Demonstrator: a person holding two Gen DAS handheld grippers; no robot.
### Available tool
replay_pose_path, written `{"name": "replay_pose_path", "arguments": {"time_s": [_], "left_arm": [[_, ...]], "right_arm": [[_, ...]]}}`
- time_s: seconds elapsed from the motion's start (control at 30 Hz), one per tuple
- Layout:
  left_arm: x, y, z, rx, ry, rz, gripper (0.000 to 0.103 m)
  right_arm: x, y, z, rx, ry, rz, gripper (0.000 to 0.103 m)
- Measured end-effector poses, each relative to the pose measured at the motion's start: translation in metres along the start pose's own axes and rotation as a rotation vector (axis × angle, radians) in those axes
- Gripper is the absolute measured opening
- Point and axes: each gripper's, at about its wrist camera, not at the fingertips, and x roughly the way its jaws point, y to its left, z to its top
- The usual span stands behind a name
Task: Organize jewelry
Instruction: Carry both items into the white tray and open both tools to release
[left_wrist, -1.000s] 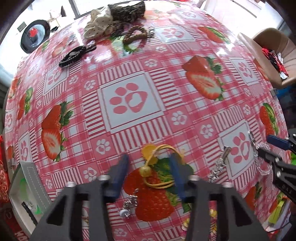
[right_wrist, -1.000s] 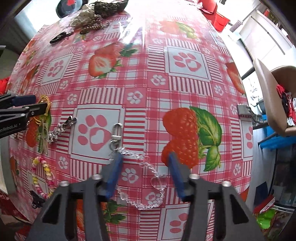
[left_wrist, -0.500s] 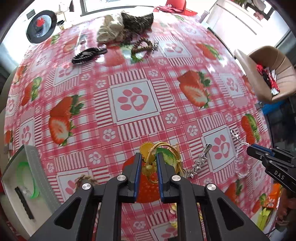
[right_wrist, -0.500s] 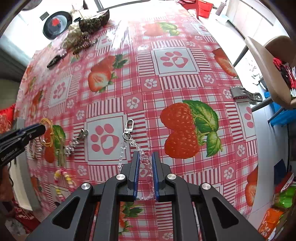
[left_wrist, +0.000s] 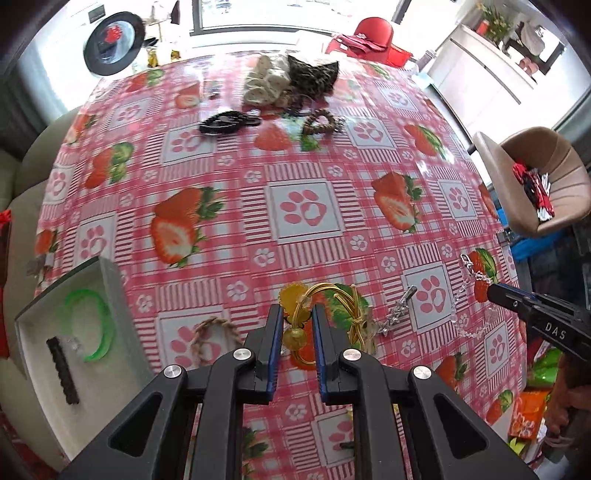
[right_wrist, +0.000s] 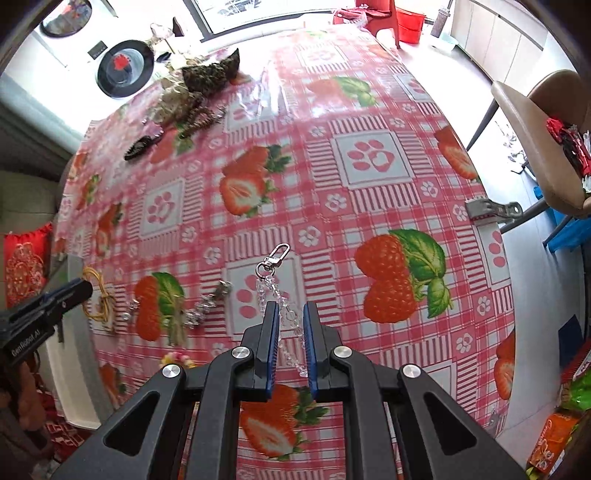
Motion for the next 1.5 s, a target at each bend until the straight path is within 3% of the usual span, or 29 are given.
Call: {"name": "replay_pose_path", "arguments": {"time_s": [0.4, 0.77, 1.17, 1.5], "left_arm": [[-0.034, 0.06, -0.028, -0.133, -0.047, 0.047, 0.023], [-0.065, 0.134, -0.074, -0.283, -0.066, 0.148, 0.023], [-0.062, 0.195, -0.13, -0.416, -0.02, 0.232, 0.023], [-0.031, 0.222, -0.151, -0.488, 0.032, 0.288, 0.023]], "right_arm": [[-0.022, 0.069, 0.013, -0.094, -0.037, 0.101, 0.014], [-0.032, 0.178, 0.012, -0.284, -0.038, 0.227, 0.014], [-0.005, 0.299, -0.023, -0.468, 0.052, 0.34, 0.014], [0.05, 0.354, -0.056, -0.561, 0.197, 0.384, 0.014]]}}
